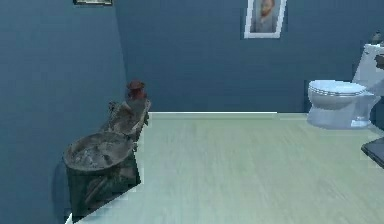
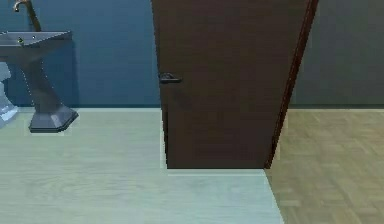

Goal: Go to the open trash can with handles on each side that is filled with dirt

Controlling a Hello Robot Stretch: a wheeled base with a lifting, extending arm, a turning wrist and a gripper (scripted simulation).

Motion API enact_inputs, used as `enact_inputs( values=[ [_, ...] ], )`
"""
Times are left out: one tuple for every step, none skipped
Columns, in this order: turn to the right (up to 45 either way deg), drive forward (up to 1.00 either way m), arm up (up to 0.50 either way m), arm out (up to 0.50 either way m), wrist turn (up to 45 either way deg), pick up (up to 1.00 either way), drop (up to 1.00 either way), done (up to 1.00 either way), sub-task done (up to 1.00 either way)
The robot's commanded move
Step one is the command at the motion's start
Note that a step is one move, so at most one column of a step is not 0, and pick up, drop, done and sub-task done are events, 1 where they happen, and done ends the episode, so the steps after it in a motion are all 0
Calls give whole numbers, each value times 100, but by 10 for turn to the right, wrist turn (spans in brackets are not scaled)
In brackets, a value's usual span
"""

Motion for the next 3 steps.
enact_inputs(
  values=[
    [450,0,0,0,0,0,0,0,0],
    [450,0,0,0,0,0,0,0,0],
    [0,25,0,0,0,0,0,0,0]
  ],
)
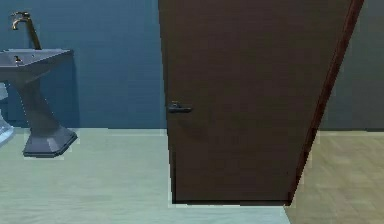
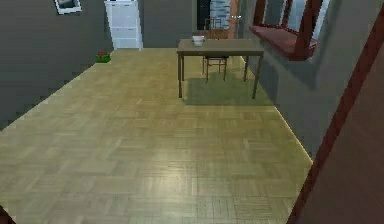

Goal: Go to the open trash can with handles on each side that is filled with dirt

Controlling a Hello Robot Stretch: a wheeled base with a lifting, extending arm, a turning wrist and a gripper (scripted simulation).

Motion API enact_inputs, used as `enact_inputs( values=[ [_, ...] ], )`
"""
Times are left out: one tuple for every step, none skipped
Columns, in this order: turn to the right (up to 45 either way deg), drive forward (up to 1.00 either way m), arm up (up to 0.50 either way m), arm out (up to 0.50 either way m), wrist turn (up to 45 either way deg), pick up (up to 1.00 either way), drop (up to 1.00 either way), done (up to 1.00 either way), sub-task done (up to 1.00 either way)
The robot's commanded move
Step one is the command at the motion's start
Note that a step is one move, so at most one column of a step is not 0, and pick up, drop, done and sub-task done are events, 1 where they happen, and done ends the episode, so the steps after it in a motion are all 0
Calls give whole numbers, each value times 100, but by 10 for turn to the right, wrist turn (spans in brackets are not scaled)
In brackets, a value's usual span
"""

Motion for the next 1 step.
enact_inputs(
  values=[
    [-450,0,0,0,0,0,0,0,0]
  ],
)
